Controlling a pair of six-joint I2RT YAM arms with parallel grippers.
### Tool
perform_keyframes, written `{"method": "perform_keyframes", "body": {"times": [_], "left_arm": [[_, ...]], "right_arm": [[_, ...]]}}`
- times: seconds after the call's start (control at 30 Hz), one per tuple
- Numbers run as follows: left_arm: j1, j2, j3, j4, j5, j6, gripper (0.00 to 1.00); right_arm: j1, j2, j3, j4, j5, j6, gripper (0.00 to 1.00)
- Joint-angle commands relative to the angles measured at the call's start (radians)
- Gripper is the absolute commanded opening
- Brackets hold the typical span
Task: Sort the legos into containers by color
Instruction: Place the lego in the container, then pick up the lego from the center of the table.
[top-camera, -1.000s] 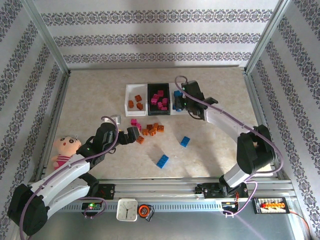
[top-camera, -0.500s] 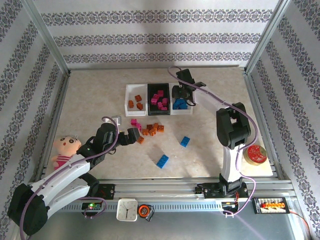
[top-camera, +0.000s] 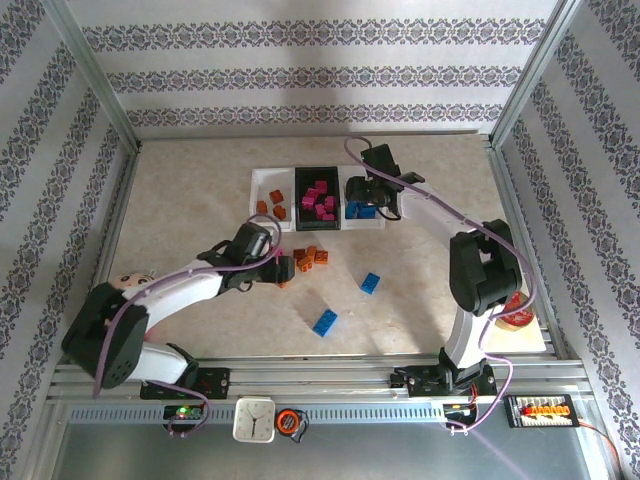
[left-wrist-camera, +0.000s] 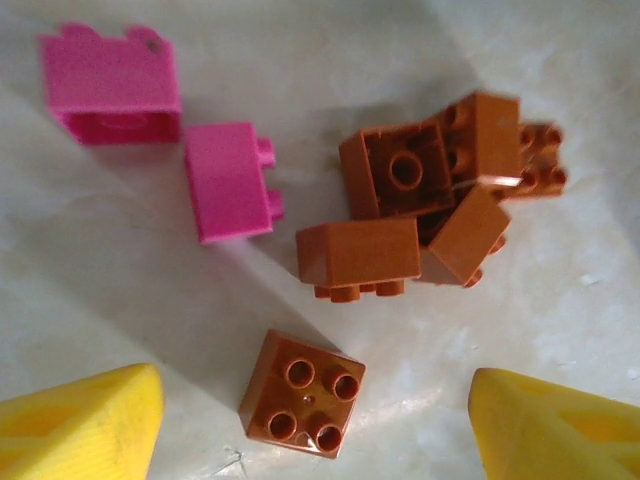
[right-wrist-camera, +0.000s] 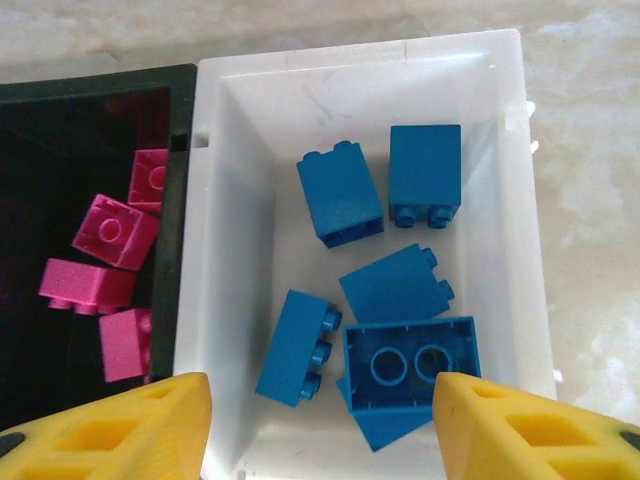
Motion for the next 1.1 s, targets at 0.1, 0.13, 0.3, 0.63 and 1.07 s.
{"method": "perform_keyframes", "body": {"times": [0.1,0.13,0.3,0.63,1.07], "left_arm": [[-0.075,0.091,0.059,-0.104,-0.134,0.073,0.74],[-0.08,0.105,0.065,-0.102,-0.142,0.079,0.73],[-0.101,0.166,0.086,-0.101,-0.158,0.089,0.65],[-0.113,0.206,0.061,-0.021,-0.14,0.093,0.41],[0.027,-0.094,0.145,-0.036,-0.129,0.063,0.26]], "right_arm": [[0.013,-0.081,-0.071,0.035,-0.014,0.014,0.6],[0.013,-0.088,-0.077,0.036,-0.015,0.015,0.6],[0.013,-0.106,-0.093,0.042,-0.013,0.021,0.61],[0.01,-0.128,-0.109,0.048,-0.018,0.028,0.61],[0.016,-0.232,-0.24,0.074,-0.025,0.045,0.61]]}}
